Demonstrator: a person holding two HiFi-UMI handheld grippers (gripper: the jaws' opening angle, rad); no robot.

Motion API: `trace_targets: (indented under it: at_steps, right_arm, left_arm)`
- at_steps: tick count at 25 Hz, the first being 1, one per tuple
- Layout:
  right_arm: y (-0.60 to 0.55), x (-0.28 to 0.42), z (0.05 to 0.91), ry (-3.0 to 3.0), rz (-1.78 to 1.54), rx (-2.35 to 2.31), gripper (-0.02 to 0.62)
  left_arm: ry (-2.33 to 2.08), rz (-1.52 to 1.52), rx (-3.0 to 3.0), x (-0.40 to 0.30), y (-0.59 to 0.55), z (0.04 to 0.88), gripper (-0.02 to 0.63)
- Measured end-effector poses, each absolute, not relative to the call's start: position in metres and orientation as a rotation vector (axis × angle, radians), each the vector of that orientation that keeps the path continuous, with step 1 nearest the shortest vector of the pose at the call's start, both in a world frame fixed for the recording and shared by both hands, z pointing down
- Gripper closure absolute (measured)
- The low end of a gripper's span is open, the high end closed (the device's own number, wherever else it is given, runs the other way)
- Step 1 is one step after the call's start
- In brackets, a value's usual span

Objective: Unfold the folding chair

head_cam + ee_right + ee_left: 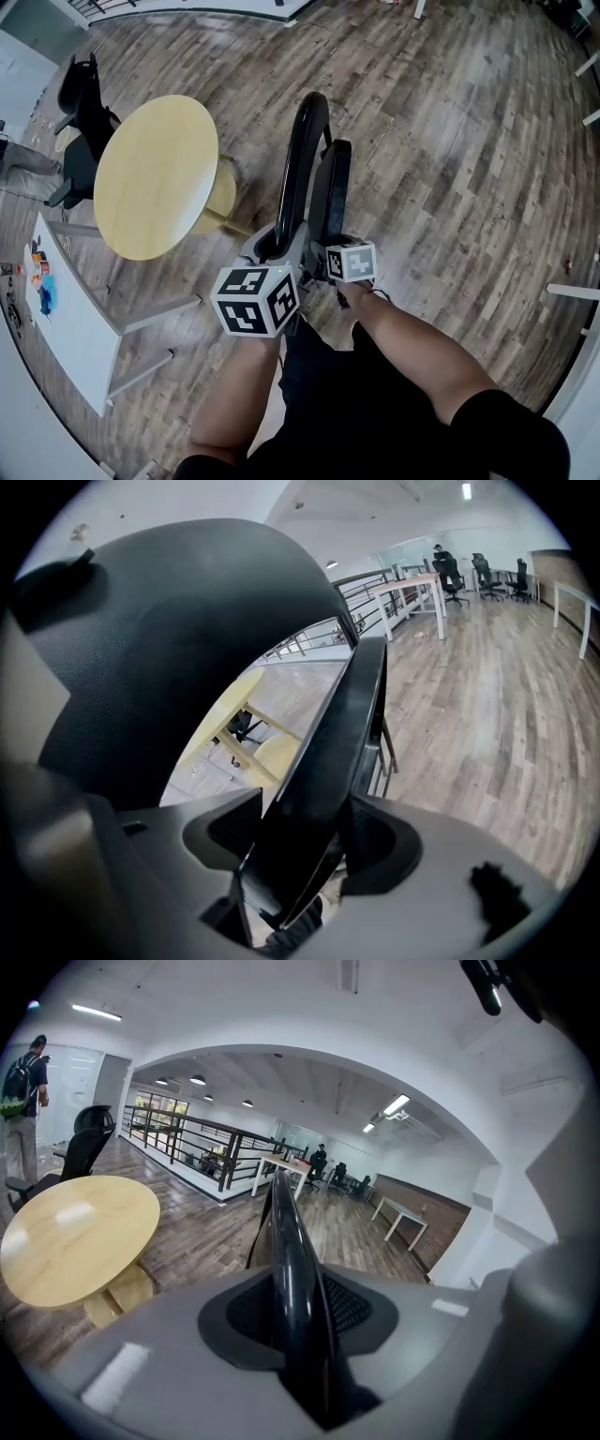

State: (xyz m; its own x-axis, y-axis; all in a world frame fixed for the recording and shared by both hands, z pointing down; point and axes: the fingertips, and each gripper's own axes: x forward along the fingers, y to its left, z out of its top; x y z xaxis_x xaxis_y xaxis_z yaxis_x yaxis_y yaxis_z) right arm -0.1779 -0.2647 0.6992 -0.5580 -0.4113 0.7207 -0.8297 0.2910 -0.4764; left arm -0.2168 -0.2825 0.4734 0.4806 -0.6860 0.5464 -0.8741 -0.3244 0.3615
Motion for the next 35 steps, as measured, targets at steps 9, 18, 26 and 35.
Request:
trace_targets:
  at_steps: [9,18,26,35]
  right_arm:
    - [-0.261,-0.165,0.706,-2.124,1.247,1.051,0.336]
    - [-0.254,-0.128,0.723,-2.089,1.322,1.056,0.337]
    - [-0.247,-0.104,0.739,-2.019,1.389,1.086,0.336]
    - [-0.238,-0.058,0.775,-1.867,1.509,1.213,0.337]
  left_arm:
    - [-1.299,0.383,2.079,-0.241,-0.287,0.479,0.509]
    - [-1.354,0.365,2.011,-0.281,-0.297,0.492,0.511]
    - [-1.465,0.435,1.965,-0.309,-0.302,0.509,0.500]
    - [-1.521,0.463,1.906,-0.344,-0.307,0.536,0.483]
